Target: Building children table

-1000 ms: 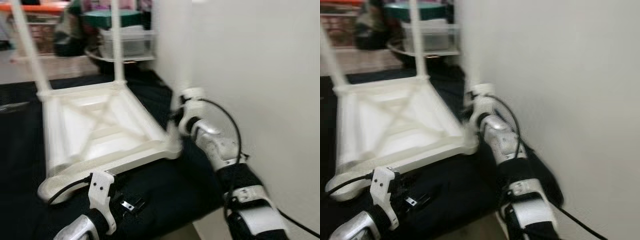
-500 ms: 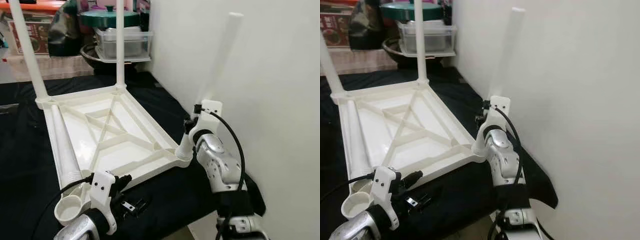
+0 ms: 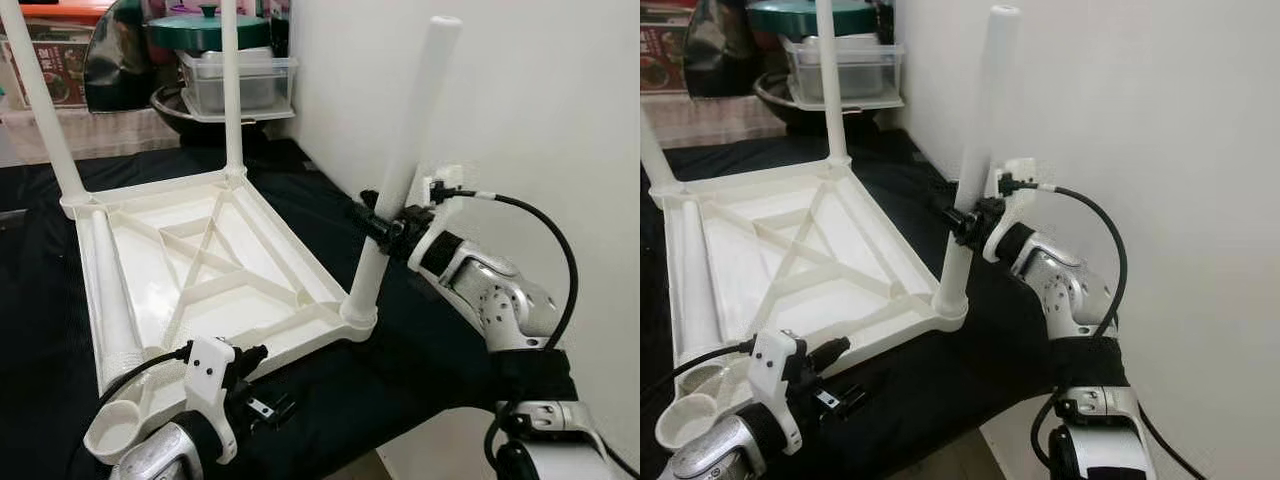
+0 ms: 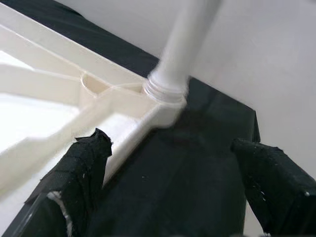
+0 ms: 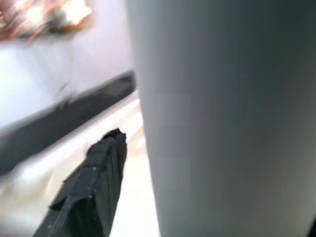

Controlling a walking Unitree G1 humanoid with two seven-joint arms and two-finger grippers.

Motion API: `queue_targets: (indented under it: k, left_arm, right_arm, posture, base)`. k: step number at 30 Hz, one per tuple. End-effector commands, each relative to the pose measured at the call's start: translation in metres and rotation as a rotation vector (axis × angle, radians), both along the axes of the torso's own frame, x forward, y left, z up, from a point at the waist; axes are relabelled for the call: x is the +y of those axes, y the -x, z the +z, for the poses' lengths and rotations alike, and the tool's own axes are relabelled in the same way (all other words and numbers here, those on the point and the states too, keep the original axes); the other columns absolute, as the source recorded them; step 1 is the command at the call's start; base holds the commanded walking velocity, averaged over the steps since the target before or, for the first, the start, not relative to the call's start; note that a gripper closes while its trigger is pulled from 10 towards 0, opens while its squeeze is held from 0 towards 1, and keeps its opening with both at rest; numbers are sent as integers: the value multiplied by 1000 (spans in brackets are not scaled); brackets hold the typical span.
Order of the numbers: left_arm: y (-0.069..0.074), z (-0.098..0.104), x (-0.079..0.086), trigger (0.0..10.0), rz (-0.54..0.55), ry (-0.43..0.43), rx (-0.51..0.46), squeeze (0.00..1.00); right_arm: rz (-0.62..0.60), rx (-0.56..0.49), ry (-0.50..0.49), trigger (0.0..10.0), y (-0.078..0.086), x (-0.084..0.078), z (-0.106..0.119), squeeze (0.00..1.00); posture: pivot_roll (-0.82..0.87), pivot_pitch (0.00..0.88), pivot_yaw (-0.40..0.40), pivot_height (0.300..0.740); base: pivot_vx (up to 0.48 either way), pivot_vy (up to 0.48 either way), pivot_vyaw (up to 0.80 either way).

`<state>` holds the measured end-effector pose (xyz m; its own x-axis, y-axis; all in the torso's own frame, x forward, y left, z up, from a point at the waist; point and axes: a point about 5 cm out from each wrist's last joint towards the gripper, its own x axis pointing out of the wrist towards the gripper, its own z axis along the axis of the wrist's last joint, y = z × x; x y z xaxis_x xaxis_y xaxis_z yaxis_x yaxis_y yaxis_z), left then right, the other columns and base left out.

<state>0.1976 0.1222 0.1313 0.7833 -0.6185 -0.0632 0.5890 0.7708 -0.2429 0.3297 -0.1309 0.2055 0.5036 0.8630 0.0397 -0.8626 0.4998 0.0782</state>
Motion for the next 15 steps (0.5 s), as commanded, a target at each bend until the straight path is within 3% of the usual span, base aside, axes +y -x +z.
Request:
queue_targets:
  k: [1,2,4,5,11,12,13,14,15]
  left_arm:
    - [-1,-4,0,10000,-14,-12,12,0]
    - [-2,-5,-1,10000,-18,-14,12,0]
    - [-2,-5,-1,10000,-19,-14,12,0]
    - [-1,-5,-1,10000,-21,-14,13,0]
    - [-1,-6,0,10000,-29,-17,17,0]
    - [0,-7,0,10000,-33,-19,19,0]
    - [0,-7,-1,10000,-39,-17,22,0]
    - [0,-8,-2,10000,-43,-14,23,0]
    - [0,-8,-2,10000,-43,-14,23,0]
  right_arm:
    - [221,18,66,4863,17,29,-20,0]
    - [261,31,84,3176,21,35,-29,0]
    - [264,39,89,3176,21,38,-33,0]
    - [260,44,100,0,21,42,-38,0]
    - [269,49,121,0,21,41,-46,0]
    - [171,57,152,0,13,39,-50,0]
    - [-93,93,206,0,-8,32,-56,0]
    - [-277,116,248,0,-20,26,-61,0]
    - [-277,116,248,0,-20,26,-61,0]
  posture:
    - [33,0,-117,740]
    - [38,0,-117,740]
    - [38,0,-117,740]
    - [40,0,-116,740]
    - [40,0,-116,740]
    - [33,0,-113,740]
    - [30,0,-113,740]
    - [28,0,-113,740]
    - [28,0,-113,740]
  base:
    - [0,0,0]
    - [0,0,0]
    - [0,0,0]
    - [0,0,0]
    - [0,0,0]
    - [0,0,0]
    - [0,0,0]
    - [0,0,0]
    - [0,0,0]
